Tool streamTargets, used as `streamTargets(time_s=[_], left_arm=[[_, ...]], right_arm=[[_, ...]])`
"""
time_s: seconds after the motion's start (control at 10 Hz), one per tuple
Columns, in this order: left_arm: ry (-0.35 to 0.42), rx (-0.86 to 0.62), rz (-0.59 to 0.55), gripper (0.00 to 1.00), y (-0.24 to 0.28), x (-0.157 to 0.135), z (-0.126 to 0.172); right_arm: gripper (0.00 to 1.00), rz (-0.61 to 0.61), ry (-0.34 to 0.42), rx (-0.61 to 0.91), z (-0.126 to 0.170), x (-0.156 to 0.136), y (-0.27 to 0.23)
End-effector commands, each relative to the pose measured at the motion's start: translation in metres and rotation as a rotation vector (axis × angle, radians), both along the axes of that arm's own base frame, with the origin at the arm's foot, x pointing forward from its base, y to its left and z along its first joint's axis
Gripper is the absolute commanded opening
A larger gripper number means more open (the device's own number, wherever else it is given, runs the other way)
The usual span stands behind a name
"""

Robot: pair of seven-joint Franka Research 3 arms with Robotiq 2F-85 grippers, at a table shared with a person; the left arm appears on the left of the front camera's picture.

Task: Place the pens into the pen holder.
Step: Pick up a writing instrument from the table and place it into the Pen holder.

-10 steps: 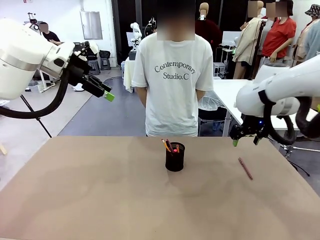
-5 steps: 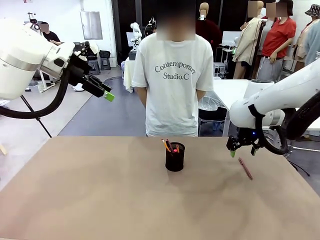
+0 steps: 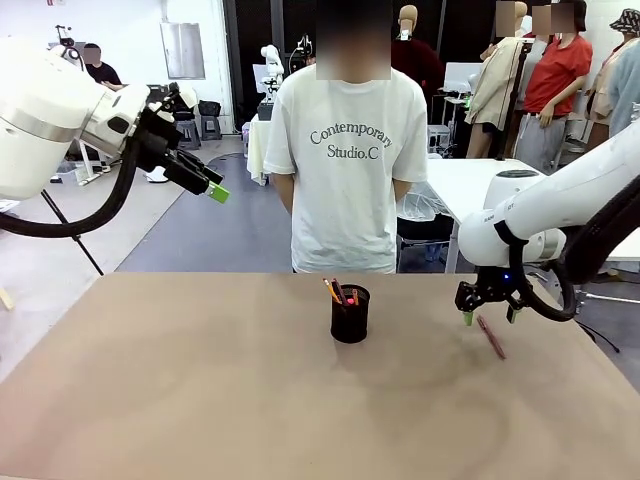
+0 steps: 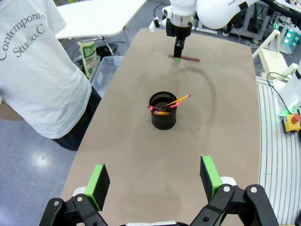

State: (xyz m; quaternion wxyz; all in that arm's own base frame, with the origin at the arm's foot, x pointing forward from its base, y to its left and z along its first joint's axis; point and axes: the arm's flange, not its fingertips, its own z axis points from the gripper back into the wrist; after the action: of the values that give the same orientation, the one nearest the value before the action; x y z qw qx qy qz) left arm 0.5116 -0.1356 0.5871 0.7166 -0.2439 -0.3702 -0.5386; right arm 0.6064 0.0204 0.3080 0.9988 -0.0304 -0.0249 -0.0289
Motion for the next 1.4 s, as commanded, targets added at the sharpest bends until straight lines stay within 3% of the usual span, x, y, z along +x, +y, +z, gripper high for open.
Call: streamTargets(time_s=[0.0,0.2,0.3,1.3], left_arm=[[-0.002,0.001,0.007,1.00,0.002,0.000,0.001],[-0.002,0.001,0.007,1.00,0.002,0.000,0.001],[-0.002,0.001,0.007,1.00,0.002,0.000,0.001],[-0.002,0.001,0.007,1.00,0.002,0.000,0.001]], right_arm=[[1.00,-0.034,-0.013,-0.014,0.001,0.012,-0.001],[1.00,0.048,-0.039,0.002,0.005,0.014,-0.005],[1.00,-0.008,-0.004,0.000,-0.001,0.005,-0.004],[1.00,-0.015,-0.002,0.015,-0.007,0.018,-0.001]])
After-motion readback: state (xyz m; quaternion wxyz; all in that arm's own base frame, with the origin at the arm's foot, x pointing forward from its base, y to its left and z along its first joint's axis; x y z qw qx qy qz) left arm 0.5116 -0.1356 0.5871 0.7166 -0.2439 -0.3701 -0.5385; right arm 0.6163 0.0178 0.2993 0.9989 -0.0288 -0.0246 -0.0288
